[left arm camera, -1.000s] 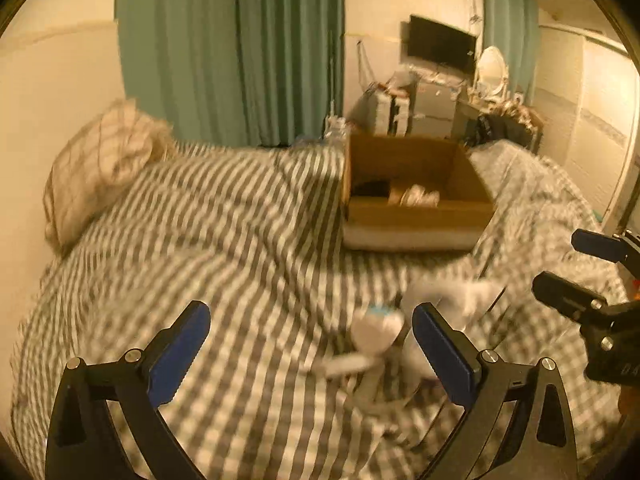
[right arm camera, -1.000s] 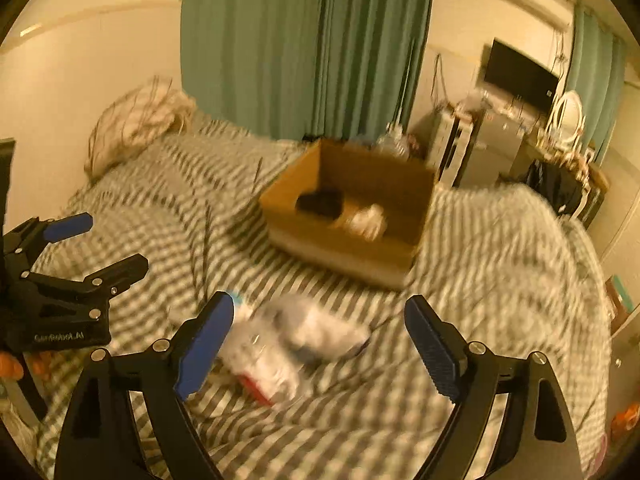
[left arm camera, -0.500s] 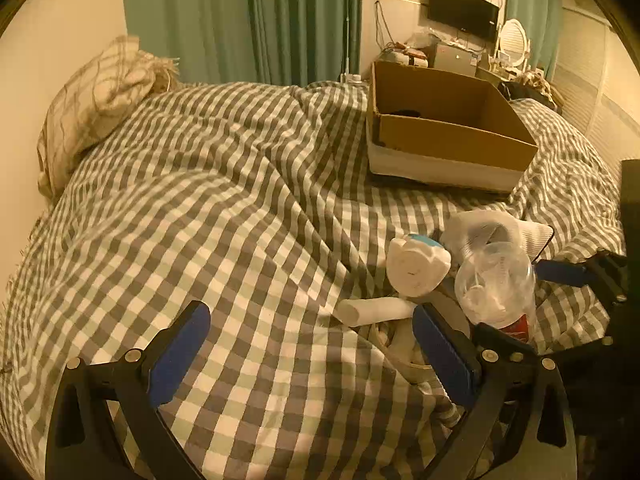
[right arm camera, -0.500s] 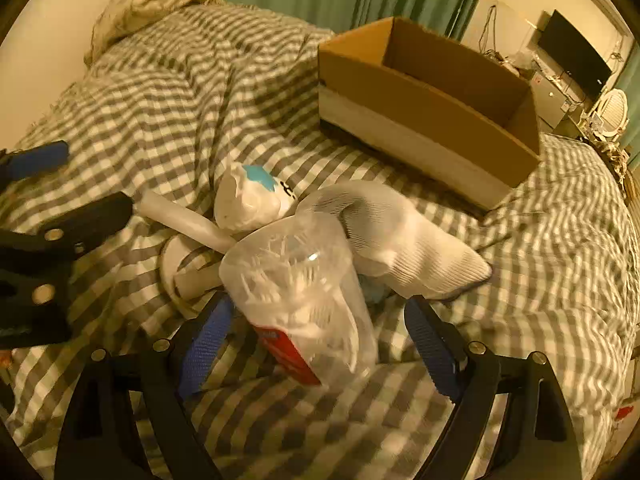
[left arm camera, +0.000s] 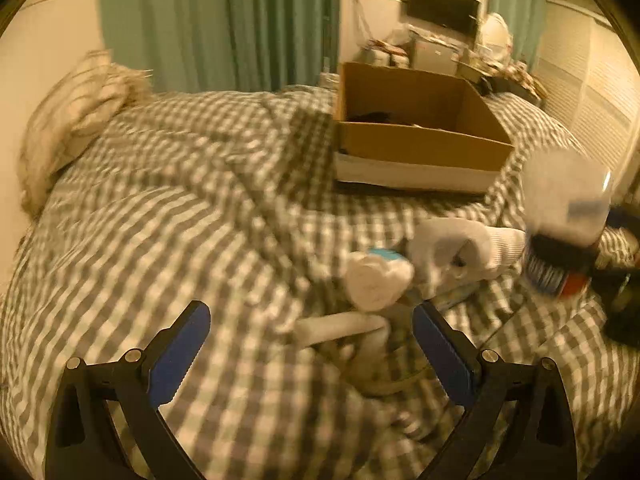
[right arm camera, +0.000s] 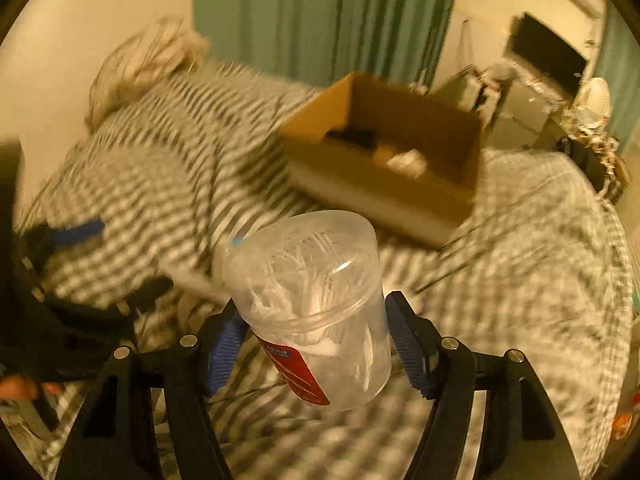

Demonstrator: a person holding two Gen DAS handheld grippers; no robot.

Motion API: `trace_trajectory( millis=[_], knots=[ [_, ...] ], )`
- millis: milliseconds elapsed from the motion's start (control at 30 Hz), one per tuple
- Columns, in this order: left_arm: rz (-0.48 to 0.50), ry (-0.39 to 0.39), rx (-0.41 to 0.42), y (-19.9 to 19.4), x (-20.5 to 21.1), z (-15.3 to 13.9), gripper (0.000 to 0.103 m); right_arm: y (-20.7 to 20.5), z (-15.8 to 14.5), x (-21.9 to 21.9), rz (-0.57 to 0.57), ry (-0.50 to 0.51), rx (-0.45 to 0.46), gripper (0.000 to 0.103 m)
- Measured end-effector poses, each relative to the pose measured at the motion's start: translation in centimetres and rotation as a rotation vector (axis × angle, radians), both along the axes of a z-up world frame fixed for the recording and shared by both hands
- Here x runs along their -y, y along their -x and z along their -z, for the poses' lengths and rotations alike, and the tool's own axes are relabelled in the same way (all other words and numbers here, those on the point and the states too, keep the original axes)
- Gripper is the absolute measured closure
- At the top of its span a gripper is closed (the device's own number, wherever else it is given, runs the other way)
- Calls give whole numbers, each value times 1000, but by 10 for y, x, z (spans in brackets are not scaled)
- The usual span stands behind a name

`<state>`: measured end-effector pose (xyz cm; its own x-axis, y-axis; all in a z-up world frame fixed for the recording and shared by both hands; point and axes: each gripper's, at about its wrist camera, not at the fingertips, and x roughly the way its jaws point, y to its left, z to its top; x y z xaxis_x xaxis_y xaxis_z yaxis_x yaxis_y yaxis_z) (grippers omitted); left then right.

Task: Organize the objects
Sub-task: 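Grasp the white star-faced toy with the left gripper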

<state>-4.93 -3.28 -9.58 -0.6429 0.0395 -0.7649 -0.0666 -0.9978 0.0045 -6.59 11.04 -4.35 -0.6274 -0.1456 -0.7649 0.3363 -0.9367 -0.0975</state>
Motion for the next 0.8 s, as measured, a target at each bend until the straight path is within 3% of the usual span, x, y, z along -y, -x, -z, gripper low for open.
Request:
trace_trajectory(
  millis=[167, 367, 467, 600, 800],
  knots=[
    [64, 6, 16, 32, -18, 9, 0, 16, -25, -29, 71, 18, -51, 35],
    [99, 12, 104, 60, -34, 40, 1, 28, -7, -47, 99, 47, -10, 35],
    [117, 20, 132, 65, -38, 50, 10, 31, 5, -47, 92, 34, 6, 35],
    [155, -41, 177, 67, -40, 57, 41, 33, 11, -49, 89, 47, 20, 35],
    [166, -5, 138, 53, -45, 46, 45, 29, 13, -50, 94, 42, 22, 35]
  ],
)
